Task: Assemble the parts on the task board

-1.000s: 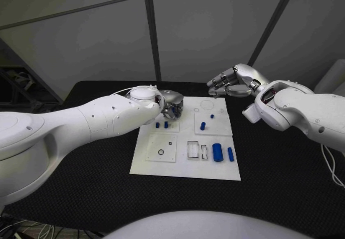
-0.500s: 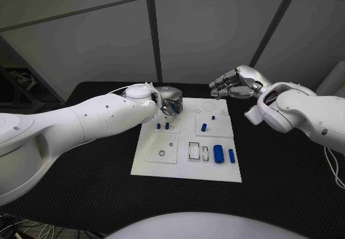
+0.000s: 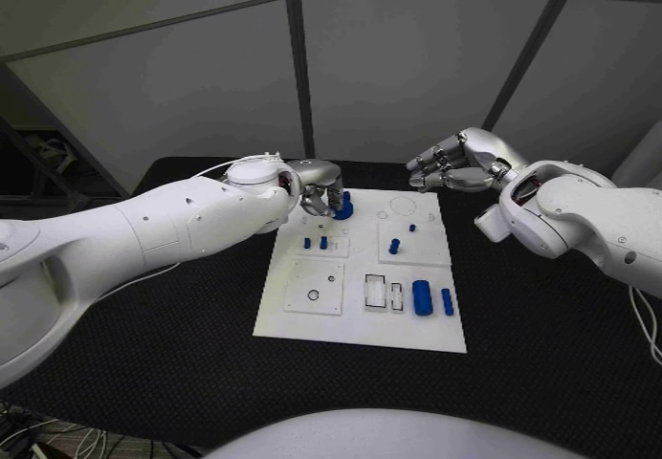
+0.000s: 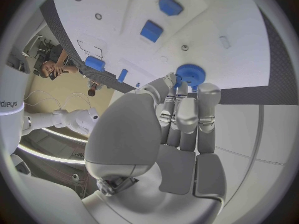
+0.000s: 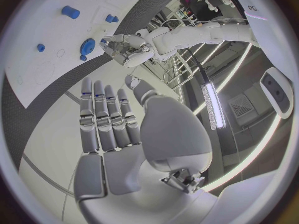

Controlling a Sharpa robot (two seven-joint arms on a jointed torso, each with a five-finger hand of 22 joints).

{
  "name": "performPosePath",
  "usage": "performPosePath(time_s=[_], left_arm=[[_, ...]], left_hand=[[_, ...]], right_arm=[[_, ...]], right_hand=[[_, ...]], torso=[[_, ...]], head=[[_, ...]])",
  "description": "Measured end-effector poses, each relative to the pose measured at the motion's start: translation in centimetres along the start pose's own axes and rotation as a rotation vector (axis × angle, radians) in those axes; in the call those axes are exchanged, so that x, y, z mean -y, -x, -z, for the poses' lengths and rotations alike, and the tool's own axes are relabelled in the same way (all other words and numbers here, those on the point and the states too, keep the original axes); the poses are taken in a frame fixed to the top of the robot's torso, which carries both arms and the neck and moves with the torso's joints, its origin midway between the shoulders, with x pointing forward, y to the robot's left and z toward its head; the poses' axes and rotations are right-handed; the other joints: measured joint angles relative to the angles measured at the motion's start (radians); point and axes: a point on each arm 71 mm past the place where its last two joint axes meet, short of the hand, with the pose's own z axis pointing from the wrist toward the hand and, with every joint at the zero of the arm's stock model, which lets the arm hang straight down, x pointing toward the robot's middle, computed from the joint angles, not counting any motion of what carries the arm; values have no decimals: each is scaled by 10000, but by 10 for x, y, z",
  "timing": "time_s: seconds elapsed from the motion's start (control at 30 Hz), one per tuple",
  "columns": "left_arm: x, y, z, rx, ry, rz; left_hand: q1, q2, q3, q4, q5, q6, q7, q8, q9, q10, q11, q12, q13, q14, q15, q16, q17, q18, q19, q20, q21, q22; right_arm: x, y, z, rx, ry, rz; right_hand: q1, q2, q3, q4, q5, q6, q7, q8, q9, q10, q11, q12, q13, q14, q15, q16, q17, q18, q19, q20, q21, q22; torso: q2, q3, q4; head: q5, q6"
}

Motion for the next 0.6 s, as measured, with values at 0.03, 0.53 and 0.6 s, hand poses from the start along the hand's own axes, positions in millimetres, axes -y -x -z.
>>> performPosePath(time_s=[0.03, 0.53, 0.6], left_arm=[[-7, 2, 4, -1, 157, 20], [-24, 2, 15, -305, 615, 217], [-25, 2, 16, -324, 644, 227]], left_hand=[[-19, 19, 0, 0, 0, 0, 0, 0, -6, 0, 0, -1, 0, 0, 0, 0, -7, 0, 0, 0, 0, 0], [-51, 47, -27, 27, -13, 0, 0, 0, -19, 0, 0, 19, -8, 0, 0, -37, -128, 0, 0, 0, 0, 0], [-51, 47, -27, 27, -14, 0, 0, 0, -19, 0, -1, 19, -10, 0, 0, -37, -141, 0, 0, 0, 0, -1]], right_arm=[[0, 0, 0, 5, -6, 3], [1, 1, -1, 21, -30, 13], [1, 1, -1, 18, -29, 12]], right_hand=[[0, 0, 0, 0, 0, 0, 0, 0, 0, 0, 0, 0, 0, 0, 0, 0, 0, 0, 0, 0, 0, 0], [0, 0, 41, 41, 0, 0, 0, 0, 0, 0, 0, 0, 0, 0, 0, 0, -21, -1, 0, 0, 0, -29], [0, 0, 41, 41, 0, 0, 0, 0, 0, 0, 0, 0, 0, 0, 0, 0, -21, 0, 0, 0, 0, -29]], torso=[[0, 0, -3], [12, -6, -39], [15, -3, -39]], head=[[12, 3], [93, 31], [93, 32]])
